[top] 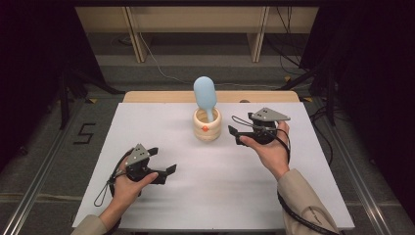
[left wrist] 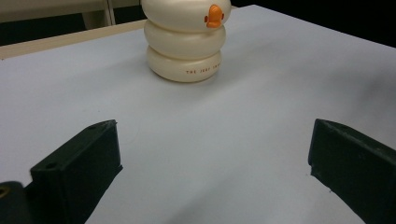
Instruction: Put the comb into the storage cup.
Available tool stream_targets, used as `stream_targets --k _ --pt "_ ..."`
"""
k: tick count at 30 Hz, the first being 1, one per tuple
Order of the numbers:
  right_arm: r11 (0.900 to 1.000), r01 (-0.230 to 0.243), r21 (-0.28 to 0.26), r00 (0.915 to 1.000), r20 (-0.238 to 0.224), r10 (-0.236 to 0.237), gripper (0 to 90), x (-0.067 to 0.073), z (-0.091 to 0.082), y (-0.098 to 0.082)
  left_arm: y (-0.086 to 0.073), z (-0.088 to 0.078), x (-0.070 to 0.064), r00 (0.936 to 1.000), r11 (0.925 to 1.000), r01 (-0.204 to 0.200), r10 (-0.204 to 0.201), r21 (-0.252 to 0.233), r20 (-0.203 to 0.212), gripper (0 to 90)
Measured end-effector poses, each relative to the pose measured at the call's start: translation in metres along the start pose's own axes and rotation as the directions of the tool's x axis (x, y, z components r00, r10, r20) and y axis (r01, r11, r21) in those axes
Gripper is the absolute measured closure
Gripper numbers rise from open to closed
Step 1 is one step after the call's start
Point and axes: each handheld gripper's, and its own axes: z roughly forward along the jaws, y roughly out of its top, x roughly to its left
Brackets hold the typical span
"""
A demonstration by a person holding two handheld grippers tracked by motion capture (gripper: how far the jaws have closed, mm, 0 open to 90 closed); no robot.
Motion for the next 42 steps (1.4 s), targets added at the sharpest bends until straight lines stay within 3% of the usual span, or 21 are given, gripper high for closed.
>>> stream_targets --k 8,26,34,42 --pt "0.999 -0.036 0.01 0.9993 -0.007 0.036 14.7 -0.005 -0.018 -0.015 0.0 0.0 0.0 1.0 1.0 0.001 -0.001 0.0 0.0 1.9" --pt "1.0 -0.019 0.023 0.9997 0.012 0.019 14.9 -0.01 -0.053 -0.042 0.001 -0.001 0.0 1.0 1.0 0.003 -0.003 -0.008 -0.003 1.9" --pt "0.999 -0.024 0.034 0.9997 -0.009 0.025 15.6 -0.011 -0.066 -0.053 0.001 -0.001 0.001 1.0 1.0 0.002 -0.002 -0.009 -0.006 2.1" --pt "0.999 -0.015 0.035 0.9999 0.002 0.015 15.9 -0.013 -0.08 -0.063 0.001 -0.002 0.002 0.9999 0.9999 0.006 -0.006 -0.011 -0.009 2.1"
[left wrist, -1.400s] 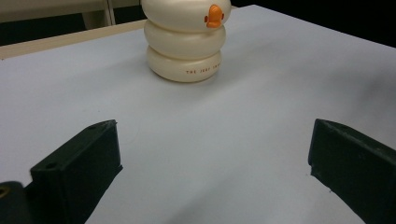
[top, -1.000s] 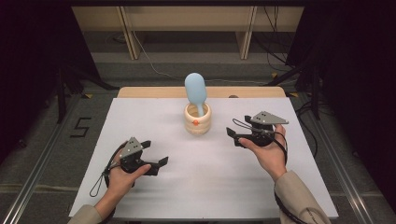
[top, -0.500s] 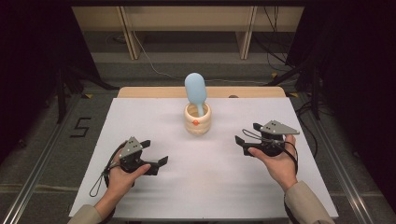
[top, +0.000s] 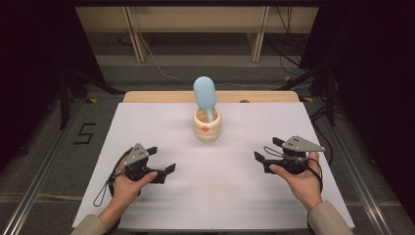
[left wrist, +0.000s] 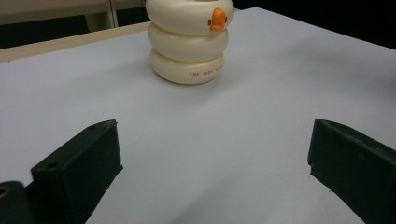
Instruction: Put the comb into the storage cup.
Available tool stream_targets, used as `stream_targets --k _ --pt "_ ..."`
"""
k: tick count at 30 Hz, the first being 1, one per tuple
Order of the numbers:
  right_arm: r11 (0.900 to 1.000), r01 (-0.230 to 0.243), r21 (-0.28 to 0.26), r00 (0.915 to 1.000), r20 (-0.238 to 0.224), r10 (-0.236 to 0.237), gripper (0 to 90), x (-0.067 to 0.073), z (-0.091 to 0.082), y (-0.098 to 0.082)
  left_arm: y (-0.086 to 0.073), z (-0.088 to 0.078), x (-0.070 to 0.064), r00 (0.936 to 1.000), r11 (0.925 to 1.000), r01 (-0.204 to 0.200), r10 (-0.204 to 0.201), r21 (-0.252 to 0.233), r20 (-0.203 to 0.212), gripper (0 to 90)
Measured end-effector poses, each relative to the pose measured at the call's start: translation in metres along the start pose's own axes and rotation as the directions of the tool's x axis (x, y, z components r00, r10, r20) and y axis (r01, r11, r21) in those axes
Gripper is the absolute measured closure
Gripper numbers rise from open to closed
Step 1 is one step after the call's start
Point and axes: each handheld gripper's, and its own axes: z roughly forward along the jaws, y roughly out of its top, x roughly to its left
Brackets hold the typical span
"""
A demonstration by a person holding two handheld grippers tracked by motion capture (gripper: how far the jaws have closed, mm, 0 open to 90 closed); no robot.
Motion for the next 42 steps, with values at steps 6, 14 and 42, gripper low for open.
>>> stream_targets --k 6,14,42 --pt "1.0 0.013 0.005 0.9999 0.01 -0.013 15.7 0.0 -0.005 -0.008 0.0 0.0 0.0 1.0 1.0 -0.002 0.002 0.001 -0.001 2.1" --pt "1.0 0.024 -0.001 0.9994 0.025 -0.024 15.6 0.002 -0.009 -0.014 0.0 -0.001 0.0 1.0 1.0 -0.003 0.003 0.0 -0.004 2.1" --pt "1.0 0.014 -0.017 0.9998 0.016 -0.014 15.6 0.001 -0.015 -0.039 -0.001 0.0 0.001 1.0 1.0 -0.002 0.002 0.003 0.002 2.7"
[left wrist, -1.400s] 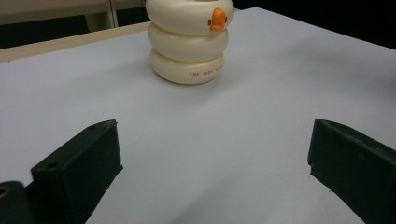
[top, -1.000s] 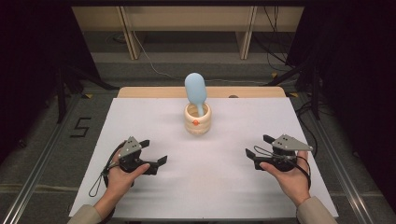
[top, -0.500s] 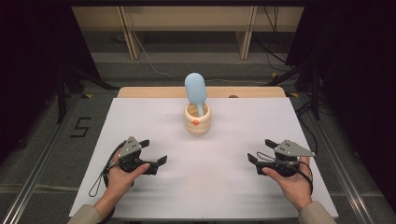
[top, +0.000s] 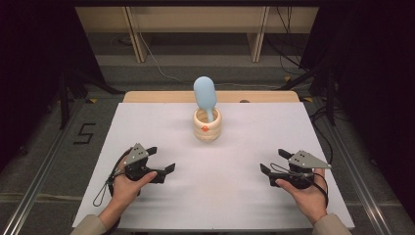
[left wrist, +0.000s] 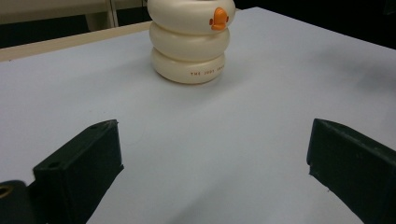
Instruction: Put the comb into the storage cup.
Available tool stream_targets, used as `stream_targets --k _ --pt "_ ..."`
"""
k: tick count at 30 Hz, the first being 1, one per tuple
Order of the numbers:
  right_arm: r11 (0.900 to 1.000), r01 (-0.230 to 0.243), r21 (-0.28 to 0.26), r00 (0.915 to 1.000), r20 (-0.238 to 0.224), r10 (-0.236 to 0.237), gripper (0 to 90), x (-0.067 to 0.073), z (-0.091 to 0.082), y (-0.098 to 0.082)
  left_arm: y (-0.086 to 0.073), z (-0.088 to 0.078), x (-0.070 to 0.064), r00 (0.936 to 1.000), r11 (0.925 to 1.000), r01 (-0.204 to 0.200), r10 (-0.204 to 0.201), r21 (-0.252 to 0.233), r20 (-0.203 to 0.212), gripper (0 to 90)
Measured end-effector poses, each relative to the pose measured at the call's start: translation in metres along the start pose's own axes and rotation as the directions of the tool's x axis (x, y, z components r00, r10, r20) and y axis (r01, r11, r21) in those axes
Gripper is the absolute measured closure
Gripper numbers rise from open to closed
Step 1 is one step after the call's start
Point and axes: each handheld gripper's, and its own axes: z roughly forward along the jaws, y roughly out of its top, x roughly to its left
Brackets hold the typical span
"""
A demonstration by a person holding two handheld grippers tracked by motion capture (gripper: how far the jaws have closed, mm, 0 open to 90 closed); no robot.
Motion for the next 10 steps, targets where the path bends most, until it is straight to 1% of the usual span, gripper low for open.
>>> stream_targets --k 2,5,9,10 --pt "1.0 -0.013 -0.011 0.9999 -0.007 0.013 15.8 -0.0005 0.0001 -0.0007 -0.0001 0.0001 -0.0002 1.0 1.0 -0.001 0.001 0.0 0.001 2.7" --pt "0.999 -0.021 -0.028 0.9998 -0.001 0.021 15.9 -0.0018 -0.0006 -0.0009 -0.0004 0.0006 -0.0002 1.0 1.0 -0.002 0.002 0.003 0.003 2.7" --pt "0.998 -0.037 -0.041 0.9993 -0.008 0.037 15.8 -0.0031 -0.0015 -0.001 0.0001 0.0004 -0.0003 1.0 1.0 0.0 0.0 0.001 0.001 2.7" --pt "0.998 -0.041 -0.051 0.9991 -0.008 0.041 15.9 -0.0033 -0.0018 -0.001 0.0002 0.0005 -0.0002 1.0 1.0 0.0 0.0 0.001 0.001 2.7"
